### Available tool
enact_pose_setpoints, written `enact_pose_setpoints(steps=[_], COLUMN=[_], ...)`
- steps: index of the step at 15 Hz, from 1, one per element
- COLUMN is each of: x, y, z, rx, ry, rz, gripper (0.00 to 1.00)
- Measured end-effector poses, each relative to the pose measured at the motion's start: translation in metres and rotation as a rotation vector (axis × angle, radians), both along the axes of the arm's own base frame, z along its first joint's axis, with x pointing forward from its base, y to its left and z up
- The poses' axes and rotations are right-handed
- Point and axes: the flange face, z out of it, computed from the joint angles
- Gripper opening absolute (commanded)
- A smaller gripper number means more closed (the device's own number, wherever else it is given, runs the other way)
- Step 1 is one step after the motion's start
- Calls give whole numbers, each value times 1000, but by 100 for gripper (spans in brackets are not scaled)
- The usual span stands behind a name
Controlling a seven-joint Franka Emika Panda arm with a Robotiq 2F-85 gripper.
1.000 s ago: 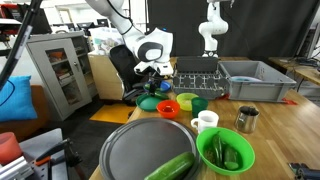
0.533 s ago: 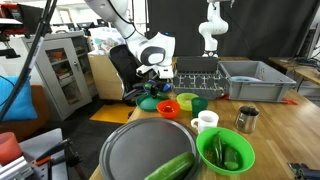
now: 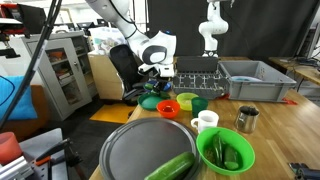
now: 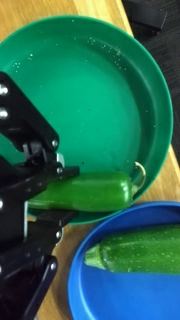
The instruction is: Put the zucchini on the green plate in the green bowl
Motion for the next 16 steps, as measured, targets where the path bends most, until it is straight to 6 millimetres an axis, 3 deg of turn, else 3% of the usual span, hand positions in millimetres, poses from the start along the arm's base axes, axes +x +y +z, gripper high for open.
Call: enact_pose_setpoints(steps=[10,16], x=[1,3], y=[4,2], z=[3,18], rx=[10,16], ry=[-4,-20], rz=[3,-2], gripper=[8,8])
